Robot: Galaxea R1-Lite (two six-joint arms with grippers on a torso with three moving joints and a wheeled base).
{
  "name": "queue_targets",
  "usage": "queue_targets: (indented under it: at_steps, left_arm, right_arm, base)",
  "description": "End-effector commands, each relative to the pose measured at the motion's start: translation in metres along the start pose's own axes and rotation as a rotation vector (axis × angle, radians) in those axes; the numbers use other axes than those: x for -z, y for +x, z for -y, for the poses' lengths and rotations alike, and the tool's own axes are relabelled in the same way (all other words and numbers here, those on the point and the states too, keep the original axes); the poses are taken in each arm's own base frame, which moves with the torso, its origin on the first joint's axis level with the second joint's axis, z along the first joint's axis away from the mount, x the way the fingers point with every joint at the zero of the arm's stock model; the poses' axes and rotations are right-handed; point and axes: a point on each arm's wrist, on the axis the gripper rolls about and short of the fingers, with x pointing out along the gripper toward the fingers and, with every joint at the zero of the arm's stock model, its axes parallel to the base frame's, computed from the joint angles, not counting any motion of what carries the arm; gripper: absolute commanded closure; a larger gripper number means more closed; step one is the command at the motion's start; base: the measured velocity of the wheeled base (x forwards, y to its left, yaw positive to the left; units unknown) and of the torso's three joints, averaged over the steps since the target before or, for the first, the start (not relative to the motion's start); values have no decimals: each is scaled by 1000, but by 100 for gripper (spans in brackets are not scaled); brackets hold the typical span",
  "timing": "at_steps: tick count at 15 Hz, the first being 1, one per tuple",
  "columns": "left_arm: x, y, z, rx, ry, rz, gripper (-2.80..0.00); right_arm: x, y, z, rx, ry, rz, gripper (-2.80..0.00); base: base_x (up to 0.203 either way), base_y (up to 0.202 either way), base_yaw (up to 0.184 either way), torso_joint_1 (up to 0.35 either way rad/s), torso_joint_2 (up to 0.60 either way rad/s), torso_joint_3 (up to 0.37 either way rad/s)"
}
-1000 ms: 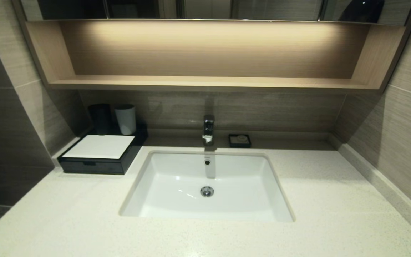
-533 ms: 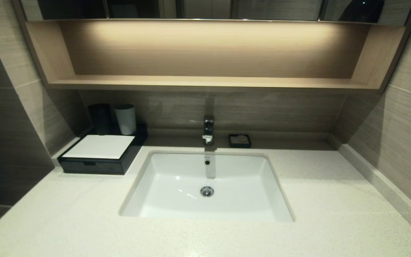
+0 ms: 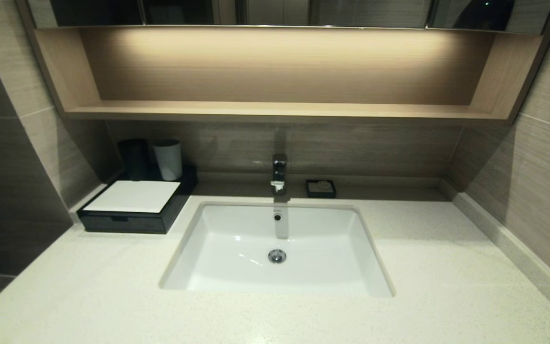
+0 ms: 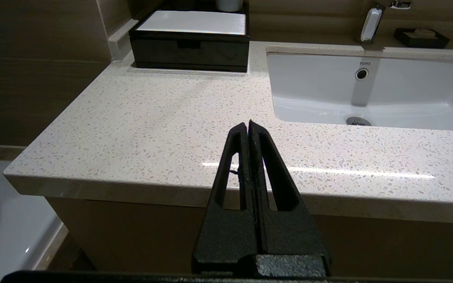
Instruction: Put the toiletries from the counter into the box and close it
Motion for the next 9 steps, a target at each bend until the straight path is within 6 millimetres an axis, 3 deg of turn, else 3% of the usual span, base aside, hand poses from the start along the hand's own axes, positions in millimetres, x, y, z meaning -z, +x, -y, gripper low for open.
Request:
queue_targets:
  at_steps: [1, 9]
  left_arm:
    - [0, 0, 0, 0, 0, 0, 0]
    - [0, 0, 0, 0, 0, 0, 0]
  right_arm:
    - [0, 0, 0, -1, 0, 0, 0]
    - [0, 0, 0, 0, -14, -3, 0]
  base:
    - [0, 0, 0, 0, 0, 0]
    - [0, 0, 0, 0, 0, 0]
